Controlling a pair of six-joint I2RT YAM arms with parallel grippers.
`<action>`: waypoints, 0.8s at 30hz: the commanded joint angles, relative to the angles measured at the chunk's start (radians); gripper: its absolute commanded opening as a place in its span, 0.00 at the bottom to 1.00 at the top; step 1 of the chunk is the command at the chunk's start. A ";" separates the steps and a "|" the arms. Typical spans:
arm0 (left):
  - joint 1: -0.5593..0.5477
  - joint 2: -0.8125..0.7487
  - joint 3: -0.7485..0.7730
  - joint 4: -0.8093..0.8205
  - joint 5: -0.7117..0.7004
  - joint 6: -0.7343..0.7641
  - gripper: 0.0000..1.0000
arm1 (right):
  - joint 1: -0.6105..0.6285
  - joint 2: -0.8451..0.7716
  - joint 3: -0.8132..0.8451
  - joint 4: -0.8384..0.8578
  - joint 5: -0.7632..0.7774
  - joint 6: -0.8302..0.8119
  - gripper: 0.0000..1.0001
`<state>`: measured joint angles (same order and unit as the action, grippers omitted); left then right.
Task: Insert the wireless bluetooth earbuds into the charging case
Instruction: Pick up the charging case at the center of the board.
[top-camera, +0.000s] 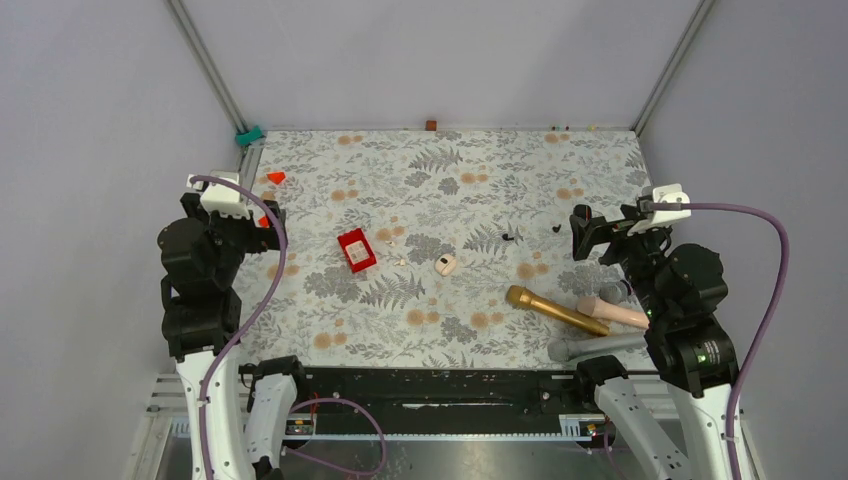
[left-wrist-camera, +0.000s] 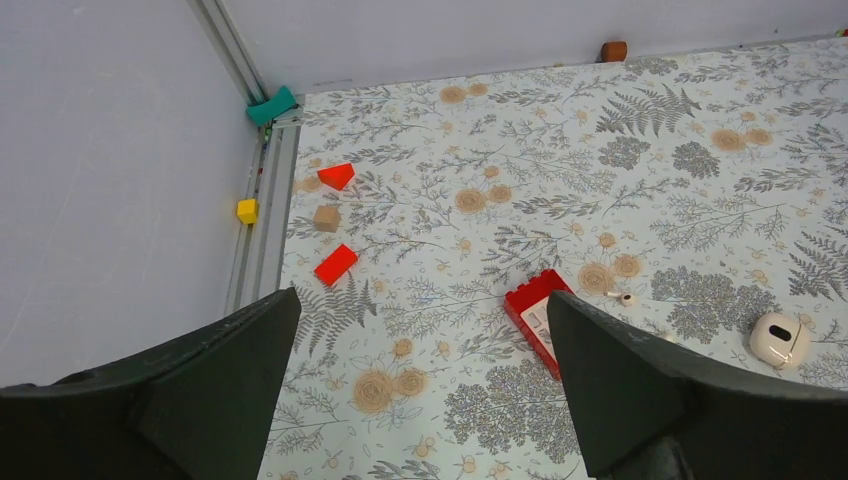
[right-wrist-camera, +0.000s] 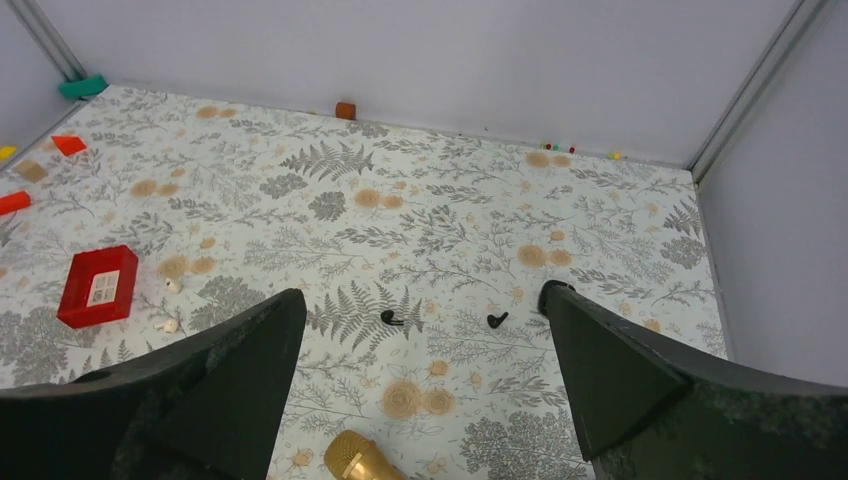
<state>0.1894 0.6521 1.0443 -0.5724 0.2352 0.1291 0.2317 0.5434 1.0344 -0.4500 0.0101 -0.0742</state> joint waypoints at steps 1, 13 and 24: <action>0.011 -0.010 0.004 0.051 0.010 -0.011 0.99 | 0.006 -0.006 0.002 0.066 0.043 0.059 0.98; 0.021 -0.022 0.019 0.040 0.008 0.020 0.98 | 0.004 -0.008 -0.054 0.078 -0.067 -0.065 0.98; 0.024 -0.042 -0.068 -0.085 0.313 0.150 0.99 | 0.002 0.022 -0.101 0.145 0.013 -0.052 0.98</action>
<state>0.2058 0.6010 0.9951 -0.6437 0.4114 0.2234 0.2321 0.5388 0.9524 -0.3901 -0.0433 -0.1265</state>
